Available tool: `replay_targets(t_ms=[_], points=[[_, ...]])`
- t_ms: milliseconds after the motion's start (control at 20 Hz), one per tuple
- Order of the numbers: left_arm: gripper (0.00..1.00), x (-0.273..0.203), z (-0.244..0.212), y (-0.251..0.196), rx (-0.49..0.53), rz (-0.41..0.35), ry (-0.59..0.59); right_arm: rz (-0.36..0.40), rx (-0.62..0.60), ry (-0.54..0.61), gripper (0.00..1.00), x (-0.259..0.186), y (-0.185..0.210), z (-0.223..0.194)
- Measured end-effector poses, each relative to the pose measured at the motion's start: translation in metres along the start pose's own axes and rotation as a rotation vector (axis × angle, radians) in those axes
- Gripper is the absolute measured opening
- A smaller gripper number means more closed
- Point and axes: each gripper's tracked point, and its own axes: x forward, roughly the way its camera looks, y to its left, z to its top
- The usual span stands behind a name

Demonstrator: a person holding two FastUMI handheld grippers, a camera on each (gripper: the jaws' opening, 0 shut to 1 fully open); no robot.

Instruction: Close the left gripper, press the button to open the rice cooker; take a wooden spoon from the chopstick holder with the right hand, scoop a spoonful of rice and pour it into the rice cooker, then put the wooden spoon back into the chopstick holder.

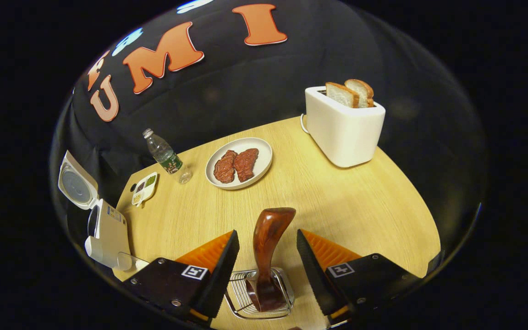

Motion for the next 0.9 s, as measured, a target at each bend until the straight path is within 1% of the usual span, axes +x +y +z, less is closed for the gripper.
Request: replay_targets(t_ms=[50, 150, 200, 250, 300, 350, 400, 450, 500, 550, 750, 800, 900], points=[[0.72, -0.004, -0.001, 0.001, -0.005, 0.012, 0.006, 0.008, 0.009, 0.019, 0.76, 0.003, 0.002, -0.001], [0.72, -0.009, 0.0, 0.003, -0.012, 0.03, 0.009, 0.024, 0.04, 0.01, 0.6, 0.012, 0.004, 0.002], [0.72, -0.011, -0.001, 0.003, -0.011, 0.037, 0.009, 0.041, 0.059, 0.014, 0.5, 0.011, 0.007, 0.001], [0.72, -0.011, 0.001, 0.001, -0.009, 0.041, 0.007, 0.041, 0.075, 0.016, 0.45, 0.011, 0.006, -0.001], [0.67, -0.009, 0.003, -0.002, -0.008, 0.04, 0.003, 0.038, 0.092, 0.007, 0.31, 0.007, 0.003, -0.002], [0.72, -0.011, 0.002, -0.003, -0.006, 0.034, 0.001, 0.04, 0.113, 0.001, 0.27, 0.008, 0.002, 0.0], [0.72, -0.012, 0.003, -0.006, -0.004, 0.025, -0.002, 0.043, 0.134, -0.001, 0.25, 0.004, 0.002, -0.001], [0.67, -0.011, 0.005, -0.013, 0.0, 0.013, -0.008, 0.044, 0.157, -0.007, 0.25, -0.003, -0.002, -0.002], [0.67, -0.01, 0.007, -0.024, 0.005, -0.004, -0.016, 0.044, 0.181, -0.014, 0.25, -0.009, -0.005, -0.004], [0.72, -0.008, 0.008, -0.032, 0.011, -0.018, -0.019, 0.046, 0.21, -0.024, 0.24, -0.016, -0.008, -0.005], [0.72, -0.004, 0.013, -0.055, 0.013, -0.079, -0.042, 0.049, 0.326, -0.089, 0.24, -0.038, -0.018, -0.014], [0.72, -0.003, 0.013, -0.059, 0.014, -0.093, -0.048, 0.047, 0.349, -0.115, 0.22, -0.044, -0.019, -0.017], [0.72, -0.002, 0.014, -0.064, 0.015, -0.117, -0.057, 0.04, 0.359, -0.154, 0.21, -0.052, -0.019, -0.023]])
